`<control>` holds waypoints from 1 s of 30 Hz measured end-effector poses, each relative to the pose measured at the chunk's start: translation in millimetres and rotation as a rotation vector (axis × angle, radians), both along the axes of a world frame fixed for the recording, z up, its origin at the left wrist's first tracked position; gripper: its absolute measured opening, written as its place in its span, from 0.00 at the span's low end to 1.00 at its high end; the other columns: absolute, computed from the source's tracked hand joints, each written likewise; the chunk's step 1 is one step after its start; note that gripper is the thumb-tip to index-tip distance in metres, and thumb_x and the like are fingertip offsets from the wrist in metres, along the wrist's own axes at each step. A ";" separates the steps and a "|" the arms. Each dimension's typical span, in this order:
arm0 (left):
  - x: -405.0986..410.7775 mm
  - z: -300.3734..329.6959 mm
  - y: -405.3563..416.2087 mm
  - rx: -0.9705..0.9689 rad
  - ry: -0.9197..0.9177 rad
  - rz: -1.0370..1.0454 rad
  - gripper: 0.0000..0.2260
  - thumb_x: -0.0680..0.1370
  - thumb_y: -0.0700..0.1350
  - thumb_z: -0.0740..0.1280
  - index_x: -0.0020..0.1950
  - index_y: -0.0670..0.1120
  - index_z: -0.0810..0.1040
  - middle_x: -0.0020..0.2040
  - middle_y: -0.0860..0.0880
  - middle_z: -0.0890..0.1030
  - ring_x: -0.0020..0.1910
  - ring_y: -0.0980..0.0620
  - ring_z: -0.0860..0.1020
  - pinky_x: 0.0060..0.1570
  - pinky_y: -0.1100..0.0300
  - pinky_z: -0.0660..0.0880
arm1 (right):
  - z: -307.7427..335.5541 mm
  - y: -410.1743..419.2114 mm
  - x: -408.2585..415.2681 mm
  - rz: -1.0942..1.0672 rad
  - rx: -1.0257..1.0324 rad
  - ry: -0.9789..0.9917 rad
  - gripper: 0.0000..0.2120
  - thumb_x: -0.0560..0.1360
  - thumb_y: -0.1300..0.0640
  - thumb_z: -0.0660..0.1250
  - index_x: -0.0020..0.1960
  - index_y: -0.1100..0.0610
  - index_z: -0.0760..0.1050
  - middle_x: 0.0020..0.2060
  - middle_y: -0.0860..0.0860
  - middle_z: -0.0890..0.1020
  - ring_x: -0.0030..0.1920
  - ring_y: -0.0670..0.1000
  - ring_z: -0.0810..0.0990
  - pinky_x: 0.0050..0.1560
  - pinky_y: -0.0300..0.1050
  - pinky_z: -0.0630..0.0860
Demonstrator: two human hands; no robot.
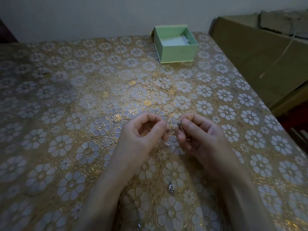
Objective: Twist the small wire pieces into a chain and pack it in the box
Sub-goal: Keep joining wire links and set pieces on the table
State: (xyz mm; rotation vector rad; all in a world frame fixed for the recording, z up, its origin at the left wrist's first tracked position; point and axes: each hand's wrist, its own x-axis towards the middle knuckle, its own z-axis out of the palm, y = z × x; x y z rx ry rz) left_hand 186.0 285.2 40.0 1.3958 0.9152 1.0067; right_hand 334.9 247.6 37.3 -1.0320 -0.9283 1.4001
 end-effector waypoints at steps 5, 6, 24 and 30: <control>0.1 -2.8 1.0 -0.038 -0.062 -0.014 0.04 0.71 0.44 0.70 0.39 0.45 0.78 0.35 0.46 0.82 0.37 0.52 0.81 0.44 0.59 0.79 | -0.6 0.4 1.3 -0.005 -0.025 0.007 0.07 0.71 0.56 0.64 0.36 0.51 0.78 0.22 0.47 0.68 0.24 0.45 0.61 0.25 0.39 0.54; -0.2 -3.2 1.1 -0.061 -0.097 -0.028 0.03 0.70 0.45 0.70 0.38 0.47 0.79 0.35 0.46 0.82 0.39 0.51 0.81 0.47 0.56 0.79 | -1.0 0.7 1.3 -0.005 -0.030 -0.006 0.07 0.71 0.56 0.63 0.36 0.51 0.77 0.22 0.48 0.68 0.24 0.45 0.60 0.25 0.38 0.54; 2.5 0.8 -0.7 -0.131 -0.067 -0.005 0.05 0.70 0.45 0.66 0.40 0.44 0.77 0.25 0.53 0.73 0.26 0.54 0.72 0.28 0.65 0.72 | -8.6 3.6 0.5 -0.029 0.030 0.038 0.05 0.73 0.57 0.61 0.44 0.59 0.72 0.34 0.53 0.80 0.33 0.50 0.77 0.33 0.40 0.74; 2.2 -2.7 -0.3 -0.160 -0.079 0.002 0.05 0.70 0.46 0.70 0.41 0.45 0.78 0.28 0.51 0.76 0.29 0.54 0.76 0.36 0.58 0.76 | -9.5 4.6 0.8 -0.060 0.013 -0.050 0.04 0.73 0.56 0.62 0.43 0.57 0.72 0.38 0.49 0.82 0.29 0.45 0.73 0.32 0.40 0.66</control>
